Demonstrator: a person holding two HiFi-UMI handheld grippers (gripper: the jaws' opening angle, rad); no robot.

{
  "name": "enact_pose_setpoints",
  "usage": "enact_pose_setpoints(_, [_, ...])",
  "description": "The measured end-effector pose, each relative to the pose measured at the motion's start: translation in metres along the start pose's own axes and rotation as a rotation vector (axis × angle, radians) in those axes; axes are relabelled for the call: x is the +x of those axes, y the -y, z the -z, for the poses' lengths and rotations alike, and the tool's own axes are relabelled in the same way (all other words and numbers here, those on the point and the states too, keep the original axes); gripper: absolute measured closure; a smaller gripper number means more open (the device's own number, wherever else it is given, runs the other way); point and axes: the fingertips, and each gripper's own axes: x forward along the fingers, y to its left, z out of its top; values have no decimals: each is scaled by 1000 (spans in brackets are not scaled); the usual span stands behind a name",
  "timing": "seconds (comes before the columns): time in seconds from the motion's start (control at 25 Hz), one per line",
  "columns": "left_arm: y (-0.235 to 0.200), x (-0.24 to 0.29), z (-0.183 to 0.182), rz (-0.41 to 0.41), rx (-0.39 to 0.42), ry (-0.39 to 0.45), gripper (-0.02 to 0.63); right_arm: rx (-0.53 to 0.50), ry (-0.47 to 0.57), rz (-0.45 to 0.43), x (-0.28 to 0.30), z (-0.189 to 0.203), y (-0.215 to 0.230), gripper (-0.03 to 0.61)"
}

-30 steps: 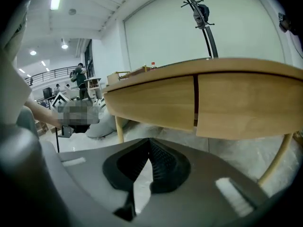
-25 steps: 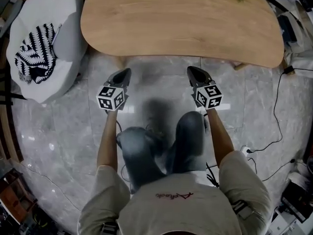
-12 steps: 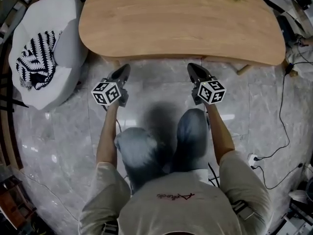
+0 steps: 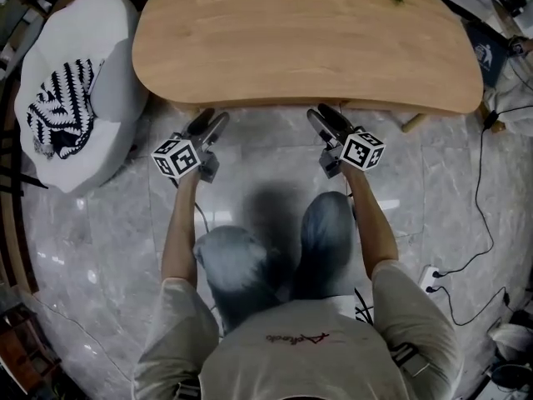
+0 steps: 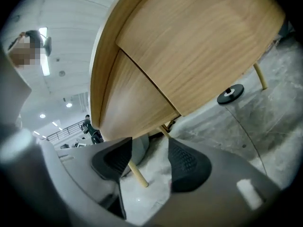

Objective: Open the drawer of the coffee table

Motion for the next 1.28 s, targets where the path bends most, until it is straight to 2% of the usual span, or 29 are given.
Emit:
enact_pose_setpoints(0.2, [-2, -1, -25, 32, -38, 82, 339, 26, 54, -53, 12, -19, -4, 342])
enact_pose_setpoints(0.44, [-2, -2, -26, 51, -62, 88, 345, 23, 42, -78, 10, -19, -10, 435])
enact_pose_setpoints(0.52, [0, -5, -24, 54, -61, 84, 363, 16, 44, -81, 7, -16, -12, 439])
enact_pose_setpoints(0.96, [27, -35, 4, 57, -5, 34, 367, -30, 30, -126, -28, 7, -34, 459])
enact_pose_setpoints(1.28, [48, -60, 22, 34, 0, 48, 367, -47, 19, -202, -56, 27, -55, 445])
